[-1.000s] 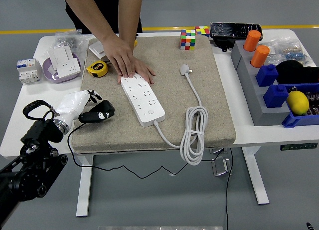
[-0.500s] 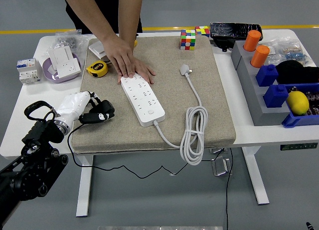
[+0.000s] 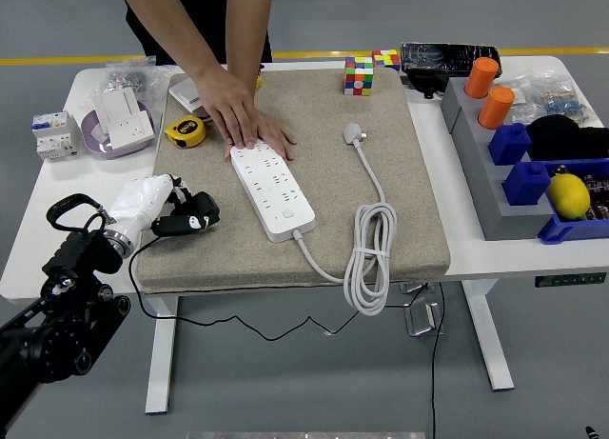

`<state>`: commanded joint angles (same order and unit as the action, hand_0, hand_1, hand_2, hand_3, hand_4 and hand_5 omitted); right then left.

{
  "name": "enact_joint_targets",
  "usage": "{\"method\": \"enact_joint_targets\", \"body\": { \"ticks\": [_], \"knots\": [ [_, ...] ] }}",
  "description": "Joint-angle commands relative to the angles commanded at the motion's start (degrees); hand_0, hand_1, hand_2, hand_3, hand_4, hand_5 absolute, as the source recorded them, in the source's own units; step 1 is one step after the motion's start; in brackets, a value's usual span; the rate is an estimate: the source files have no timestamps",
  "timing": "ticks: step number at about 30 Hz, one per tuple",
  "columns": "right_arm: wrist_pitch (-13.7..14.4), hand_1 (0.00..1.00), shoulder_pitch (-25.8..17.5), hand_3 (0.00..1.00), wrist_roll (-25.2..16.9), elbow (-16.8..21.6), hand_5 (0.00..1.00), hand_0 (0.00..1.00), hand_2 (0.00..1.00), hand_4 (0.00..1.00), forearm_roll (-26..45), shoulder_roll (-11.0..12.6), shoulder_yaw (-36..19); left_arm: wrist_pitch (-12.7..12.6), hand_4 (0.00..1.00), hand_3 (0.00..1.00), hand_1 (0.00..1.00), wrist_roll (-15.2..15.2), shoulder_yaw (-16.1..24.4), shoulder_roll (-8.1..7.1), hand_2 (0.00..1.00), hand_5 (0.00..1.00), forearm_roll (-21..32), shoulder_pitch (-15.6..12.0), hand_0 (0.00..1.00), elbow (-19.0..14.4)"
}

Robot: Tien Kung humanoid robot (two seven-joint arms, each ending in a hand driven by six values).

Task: Pick up the plug,place it near the board,insert it into the board,press the button

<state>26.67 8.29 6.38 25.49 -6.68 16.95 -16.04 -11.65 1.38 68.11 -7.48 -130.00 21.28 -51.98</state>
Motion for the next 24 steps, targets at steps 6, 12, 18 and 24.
{"method": "enact_joint_targets", "body": {
  "ticks": [6, 12, 18, 24],
  "knots": [
    [0.03, 0.825, -0.02, 0.802, -0.04, 0.01, 0.998, 0.893, 0.784, 0.998, 0.11, 0.02, 0.00, -0.08, 0.998, 0.418, 0.402, 0.30, -0.01, 0.01, 0.367, 0.515, 0.00, 0.01, 0.406, 0.18],
    [0.07, 0.825, -0.06, 0.802, -0.04, -0.01, 0.998, 0.893, 0.784, 0.998, 0.19, 0.06, 0.06, -0.22, 0.998, 0.420, 0.400, 0.41, -0.06, 0.07, 0.364, 0.493, 0.00, 0.08, 0.403, 0.53],
    [0.06, 0.824, 0.06, 0.802, -0.01, 0.02, 0.998, 0.893, 0.784, 0.998, 0.11, 0.05, -0.03, -0.29, 0.998, 0.425, 0.404, 0.49, -0.04, 0.12, 0.366, 0.493, 0.00, 0.35, 0.402, 0.72],
    [0.09, 0.825, 0.19, 0.802, 0.02, 0.01, 0.998, 0.893, 0.784, 0.998, 0.16, 0.06, -0.12, -0.37, 0.998, 0.533, 0.557, 0.67, -0.01, 0.08, 0.509, 0.494, 0.00, 0.48, 0.413, 0.37]
  ]
}}
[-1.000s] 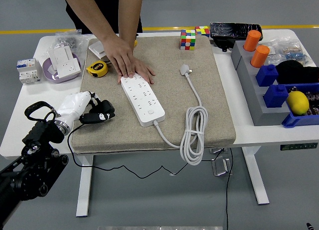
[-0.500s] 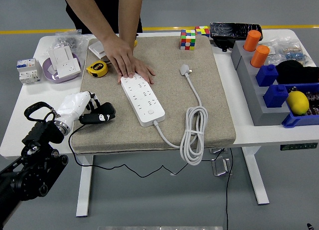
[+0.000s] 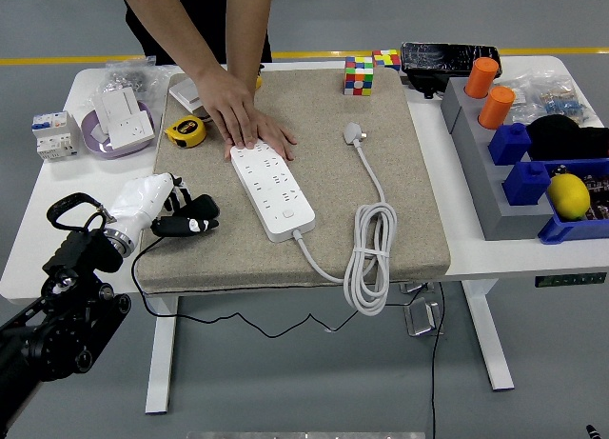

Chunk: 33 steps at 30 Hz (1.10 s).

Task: Pick up the plug,place it near the board,insert it into the board,press the button

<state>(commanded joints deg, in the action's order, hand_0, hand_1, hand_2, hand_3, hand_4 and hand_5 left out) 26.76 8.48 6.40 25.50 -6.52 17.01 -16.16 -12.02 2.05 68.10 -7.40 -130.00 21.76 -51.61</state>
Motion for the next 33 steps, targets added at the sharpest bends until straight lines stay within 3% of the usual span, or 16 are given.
{"method": "enact_joint_targets", "body": {
  "ticks": [4, 5, 17, 22, 23, 26, 33],
  "knots": [
    [0.00, 0.825, 0.06, 0.802, 0.01, 0.02, 0.998, 0.893, 0.784, 0.998, -0.04, 0.01, -0.09, 0.11, 0.998, 0.533, 0.557, 0.19, 0.14, 0.03, 0.509, 0.494, 0.00, 0.08, 0.413, -0.27],
    [0.00, 0.825, 0.07, 0.802, 0.00, 0.02, 0.998, 0.893, 0.784, 0.998, -0.04, 0.00, -0.10, 0.16, 0.998, 0.664, 0.673, 0.22, 0.17, 0.04, 0.659, 0.508, 0.00, 0.11, 0.470, -0.31],
    [-0.05, 0.825, 0.10, 0.802, 0.03, 0.04, 0.998, 0.893, 0.784, 0.998, -0.07, 0.04, -0.19, 0.34, 0.998, 0.732, 0.739, 0.20, 0.16, 0.10, 0.723, 0.513, 0.00, 0.14, 0.537, -0.29],
    [-0.08, 0.825, 0.13, 0.802, 0.00, 0.04, 0.998, 0.893, 0.784, 0.998, -0.08, 0.08, -0.27, -1.69, 0.998, 0.732, 0.739, -0.21, 0.04, 0.19, 0.723, 0.513, 0.00, 0.19, 0.537, -0.17],
    [-0.08, 0.825, 0.14, 0.802, -0.01, 0.05, 0.998, 0.893, 0.784, 0.998, -0.09, 0.08, -0.31, -2.11, 0.998, 0.686, 0.687, -0.30, 0.02, 0.18, 0.625, 0.522, 0.00, 0.21, 0.528, -0.14],
    [-0.07, 0.825, 0.14, 0.802, 0.01, 0.06, 0.998, 0.893, 0.784, 0.998, -0.13, 0.06, -0.32, -3.41, 0.998, 0.686, 0.687, -0.57, 0.04, 0.12, 0.625, 0.522, 0.00, 0.14, 0.528, -0.21],
    [-0.08, 0.825, 0.01, 0.802, -0.01, 0.04, 0.998, 0.894, 0.784, 0.998, -0.07, 0.05, -0.21, -3.51, 0.998, 0.670, 0.671, -0.68, 0.13, 0.16, 0.601, 0.537, 0.00, 0.03, 0.518, -0.32]
  ]
}}
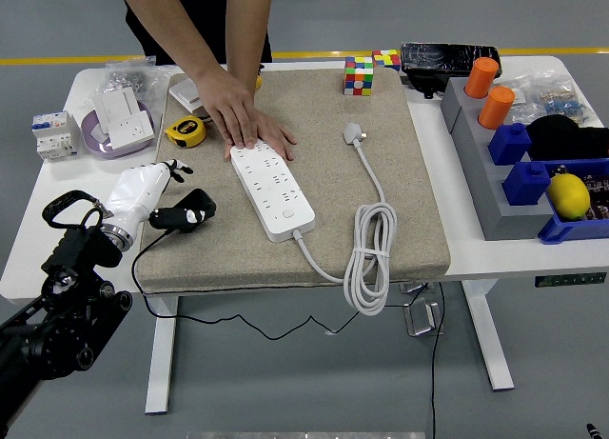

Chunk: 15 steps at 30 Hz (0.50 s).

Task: Pick up the plug,place it near the board,insert it into the board,press the button

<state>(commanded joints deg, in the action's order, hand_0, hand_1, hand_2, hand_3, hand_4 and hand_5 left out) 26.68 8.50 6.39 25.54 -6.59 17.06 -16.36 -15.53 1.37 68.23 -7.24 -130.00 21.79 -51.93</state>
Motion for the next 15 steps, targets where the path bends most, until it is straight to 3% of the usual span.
{"method": "enact_joint_targets", "body": {
  "ticks": [2, 15],
  "knots": [
    [0.02, 0.825, 0.00, 0.802, -0.02, -0.01, 0.998, 0.894, 0.784, 0.998, 0.04, 0.02, 0.04, 0.14, 0.998, 0.616, 0.626, -0.21, -0.02, -0.01, 0.563, 0.538, 0.00, -0.03, 0.498, 0.18],
    [0.03, 0.826, -0.13, 0.802, -0.08, -0.01, 0.998, 0.895, 0.784, 0.998, 0.11, 0.08, 0.13, -0.41, 0.998, 0.539, 0.575, -1.06, -0.71, -0.06, 0.492, 0.536, 0.00, -0.04, 0.471, 1.29]
  ]
}}
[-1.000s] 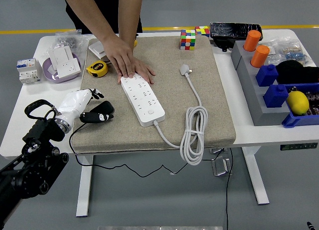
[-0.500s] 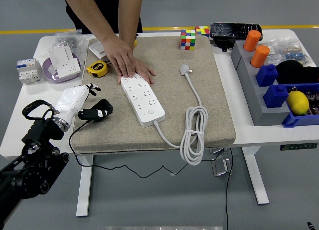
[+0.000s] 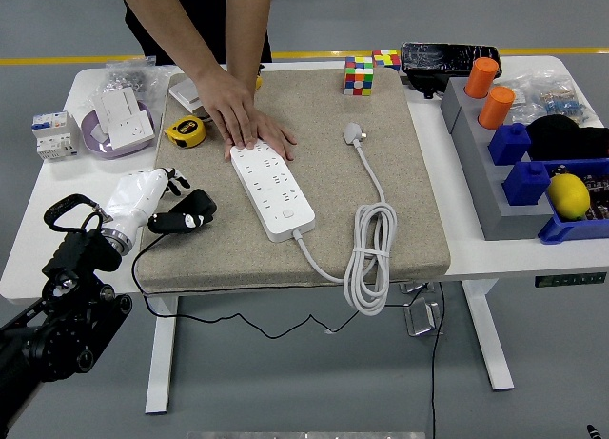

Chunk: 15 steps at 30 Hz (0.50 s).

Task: Pick up the plug,place it near the board,insert it into the board,press the button

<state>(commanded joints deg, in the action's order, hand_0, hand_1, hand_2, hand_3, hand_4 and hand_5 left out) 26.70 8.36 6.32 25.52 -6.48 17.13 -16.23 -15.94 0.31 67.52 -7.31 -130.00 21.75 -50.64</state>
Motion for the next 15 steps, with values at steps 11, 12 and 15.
{"method": "enact_joint_targets", "body": {
  "ticks": [11, 12, 15],
  "knots": [
    [-0.02, 0.826, 0.06, 0.801, -0.04, -0.02, 0.998, 0.896, 0.784, 0.998, 0.07, 0.05, 0.00, -1.04, 0.998, 0.434, 0.486, -0.26, -0.02, 0.03, 0.394, 0.452, 0.00, 0.09, 0.431, -0.07],
    [-0.03, 0.826, 0.10, 0.801, -0.05, -0.02, 0.998, 0.896, 0.784, 0.998, 0.08, 0.04, -0.02, -1.06, 0.998, 0.434, 0.486, -0.30, -0.03, 0.02, 0.394, 0.452, 0.00, 0.15, 0.431, -0.05],
    [-0.04, 0.826, 0.19, 0.801, -0.06, -0.02, 0.998, 0.896, 0.784, 0.998, 0.10, 0.03, -0.07, -1.04, 0.998, 0.434, 0.486, -0.43, -0.13, 0.00, 0.394, 0.452, 0.00, 0.26, 0.431, 0.06]
  ]
}}
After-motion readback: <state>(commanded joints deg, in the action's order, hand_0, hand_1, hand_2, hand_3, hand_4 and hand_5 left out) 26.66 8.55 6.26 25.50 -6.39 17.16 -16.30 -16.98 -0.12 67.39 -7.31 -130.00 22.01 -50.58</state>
